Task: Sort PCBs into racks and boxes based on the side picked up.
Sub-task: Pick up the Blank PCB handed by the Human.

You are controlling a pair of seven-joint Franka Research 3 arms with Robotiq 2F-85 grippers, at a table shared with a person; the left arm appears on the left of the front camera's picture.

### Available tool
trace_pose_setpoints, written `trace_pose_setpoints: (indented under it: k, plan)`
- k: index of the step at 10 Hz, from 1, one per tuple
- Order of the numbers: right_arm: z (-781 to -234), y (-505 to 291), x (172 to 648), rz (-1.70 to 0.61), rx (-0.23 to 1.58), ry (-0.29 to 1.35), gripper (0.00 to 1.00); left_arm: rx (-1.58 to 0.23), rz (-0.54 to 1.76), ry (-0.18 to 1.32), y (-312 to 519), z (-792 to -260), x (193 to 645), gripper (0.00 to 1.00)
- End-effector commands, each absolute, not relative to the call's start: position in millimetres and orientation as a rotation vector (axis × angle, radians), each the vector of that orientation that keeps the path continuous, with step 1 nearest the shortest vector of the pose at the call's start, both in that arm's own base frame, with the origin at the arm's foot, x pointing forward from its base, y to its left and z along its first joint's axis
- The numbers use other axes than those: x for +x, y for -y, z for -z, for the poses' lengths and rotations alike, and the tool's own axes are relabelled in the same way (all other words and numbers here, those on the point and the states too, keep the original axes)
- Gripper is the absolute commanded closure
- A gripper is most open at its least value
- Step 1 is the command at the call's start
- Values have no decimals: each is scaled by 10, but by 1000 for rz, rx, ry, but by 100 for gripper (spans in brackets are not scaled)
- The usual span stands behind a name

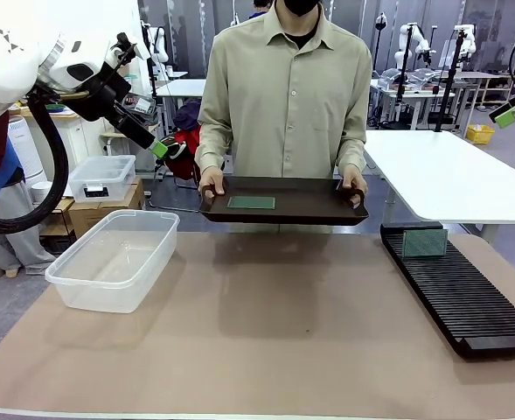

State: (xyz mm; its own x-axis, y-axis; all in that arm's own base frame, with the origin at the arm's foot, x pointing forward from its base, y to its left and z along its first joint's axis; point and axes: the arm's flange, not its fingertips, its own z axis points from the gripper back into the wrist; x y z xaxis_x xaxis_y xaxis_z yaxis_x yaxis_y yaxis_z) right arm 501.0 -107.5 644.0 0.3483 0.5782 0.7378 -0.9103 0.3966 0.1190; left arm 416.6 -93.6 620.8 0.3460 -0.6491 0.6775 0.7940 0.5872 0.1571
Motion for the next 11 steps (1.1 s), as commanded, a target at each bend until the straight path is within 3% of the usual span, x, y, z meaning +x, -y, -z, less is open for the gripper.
trace_pose_setpoints:
  k: [1,11]
  plan:
    - [-6409,949,4912,-1012,512,705,0,-217,940,769,921,-6191,4163,0]
    - [-6497,1054,4979,-1038,558,687,0,-217,940,769,921,-6191,4163,0]
